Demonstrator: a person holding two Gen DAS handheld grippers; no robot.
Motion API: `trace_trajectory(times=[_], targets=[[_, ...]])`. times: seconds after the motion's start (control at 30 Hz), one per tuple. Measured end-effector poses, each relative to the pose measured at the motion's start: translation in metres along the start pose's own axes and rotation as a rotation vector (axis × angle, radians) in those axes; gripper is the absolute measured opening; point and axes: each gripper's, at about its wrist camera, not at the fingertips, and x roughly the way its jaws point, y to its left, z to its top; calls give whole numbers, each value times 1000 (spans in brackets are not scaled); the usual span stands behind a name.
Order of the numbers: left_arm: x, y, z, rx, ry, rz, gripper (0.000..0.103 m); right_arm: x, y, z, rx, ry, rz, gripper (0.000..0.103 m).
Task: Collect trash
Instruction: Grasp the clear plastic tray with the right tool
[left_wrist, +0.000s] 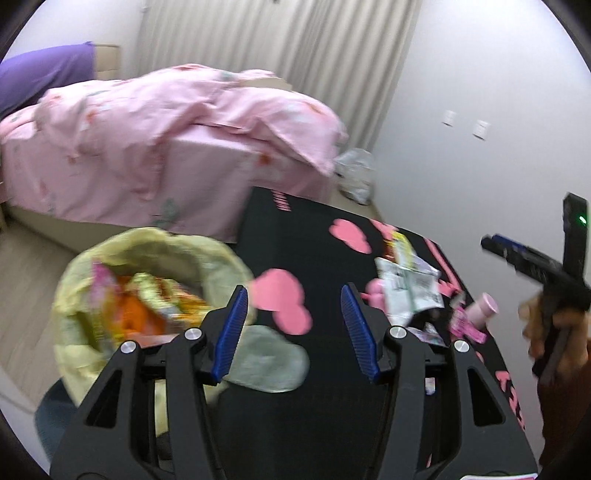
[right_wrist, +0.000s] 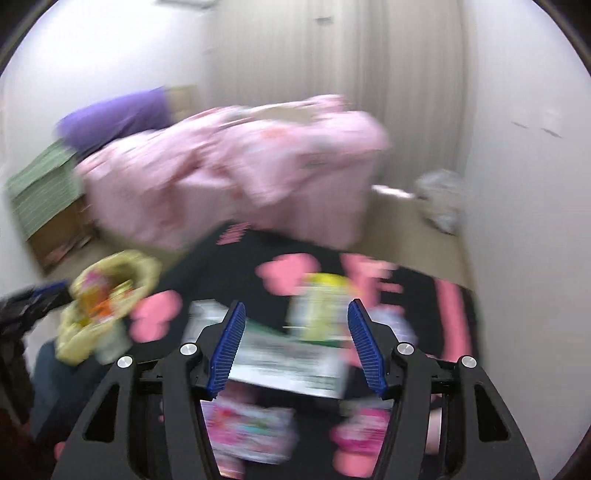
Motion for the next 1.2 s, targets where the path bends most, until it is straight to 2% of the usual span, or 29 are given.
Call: trace_trajectory(times=[0.1,0.17,0.33,0.43,0.53,0.67,0.7,0.77,0.83,0.87,0.93,1.03,1.2], targets=[[18,-16,-2,19,27,-36,50,5,-45,-4,70,23,-72,55],[25,-22,-6,21,38,-51,50,16,-60,-6,111,58,-90,55],[41,-28,-11,20,68,-67,50,80,-56,-9,138,185,20,55],[43,-24,-12,34,78,-55,50,119,-49,-5,126,242,-19,55],[42,-11,-14,15,77,-41,50,167,-53,-5,155,343,-48,55],[43,11,-19,-48,82,-29,50,198,-68,-17,245,419,-51,54],[44,15,-20,-60,84,-27,50,201,-72,-21,284,426,-37,49],[46,21,-23,-74,89,-26,50,199,-73,-25,317,420,1,45],[48,23,-25,-83,95,-30,50,195,-70,-29,317,419,63,18],[50,23,-26,-86,99,-30,50,191,-67,-31,321,418,106,15],[50,23,-27,-84,101,-30,50,173,-58,-30,270,382,124,7],[46,19,-26,-74,90,-29,50,135,-42,-27,162,300,117,4],[42,5,-25,-51,84,-49,50,69,-36,-25,109,163,69,4]])
